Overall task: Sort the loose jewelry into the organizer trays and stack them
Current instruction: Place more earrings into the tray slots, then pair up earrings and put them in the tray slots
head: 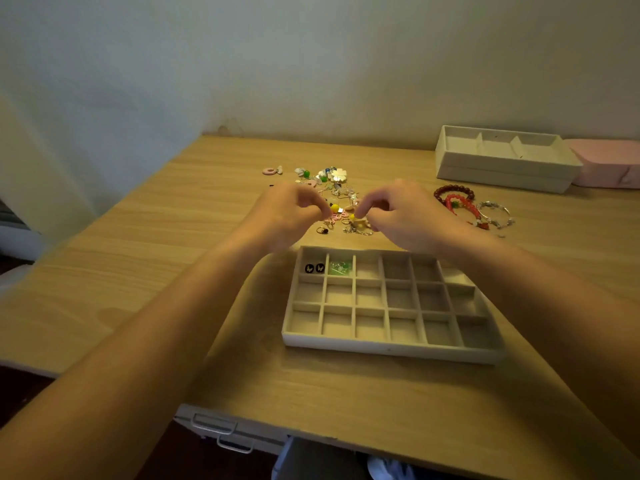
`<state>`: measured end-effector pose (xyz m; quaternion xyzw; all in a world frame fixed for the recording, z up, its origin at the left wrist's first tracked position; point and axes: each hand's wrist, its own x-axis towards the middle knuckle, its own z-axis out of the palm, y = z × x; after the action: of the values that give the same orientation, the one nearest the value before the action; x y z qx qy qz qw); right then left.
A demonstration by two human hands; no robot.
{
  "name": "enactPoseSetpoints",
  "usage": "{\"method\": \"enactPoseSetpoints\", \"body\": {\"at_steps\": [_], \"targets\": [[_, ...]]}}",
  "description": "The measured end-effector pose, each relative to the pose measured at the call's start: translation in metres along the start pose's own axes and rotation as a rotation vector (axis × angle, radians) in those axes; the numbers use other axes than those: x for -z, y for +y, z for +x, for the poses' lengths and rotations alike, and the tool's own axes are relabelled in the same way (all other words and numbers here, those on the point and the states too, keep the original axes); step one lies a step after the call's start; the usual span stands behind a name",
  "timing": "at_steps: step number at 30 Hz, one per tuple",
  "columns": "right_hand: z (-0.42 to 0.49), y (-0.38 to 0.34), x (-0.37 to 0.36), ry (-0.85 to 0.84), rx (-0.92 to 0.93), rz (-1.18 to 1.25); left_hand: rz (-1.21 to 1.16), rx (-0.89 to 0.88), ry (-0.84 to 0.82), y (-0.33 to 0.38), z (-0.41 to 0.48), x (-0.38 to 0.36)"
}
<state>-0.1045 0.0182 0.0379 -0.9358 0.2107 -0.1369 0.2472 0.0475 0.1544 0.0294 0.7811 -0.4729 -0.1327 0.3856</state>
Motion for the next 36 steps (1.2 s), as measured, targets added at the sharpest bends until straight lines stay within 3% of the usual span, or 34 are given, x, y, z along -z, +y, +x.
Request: {"method": "enactPoseSetpoints", "body": {"at_steps": [5, 9, 15, 22, 27, 33, 36], "targets": [[0.024, 0.008, -0.001, 0.147, -0.13, 0.253, 0.123, 0.075, 0.15, -0.013, 0.029, 0.0], [0.047, 0.012, -0.006, 0.079, -0.197, 0.279, 0.102, 0.14, 0.182, -0.026, 0.049, -0.003], [0.073, 0.007, -0.02, -0.128, -0.097, 0.08, 0.075, 0.159, 0.076, -0.035, 0.061, -0.012], [0.081, -0.009, -0.036, -0.159, -0.11, -0.226, -0.058, 0.139, 0.222, -0.043, 0.06, -0.014], [0.084, -0.008, -0.037, -0.168, -0.104, -0.277, -0.119, 0.082, 0.282, -0.037, 0.054, -0.016], [0.082, 0.006, -0.03, -0.174, -0.085, -0.162, -0.147, 0.07, 0.334, -0.036, 0.048, -0.015], [0.073, 0.01, -0.019, -0.186, -0.1, 0.045, -0.11, 0.056, 0.281, -0.038, 0.047, -0.017]]}}
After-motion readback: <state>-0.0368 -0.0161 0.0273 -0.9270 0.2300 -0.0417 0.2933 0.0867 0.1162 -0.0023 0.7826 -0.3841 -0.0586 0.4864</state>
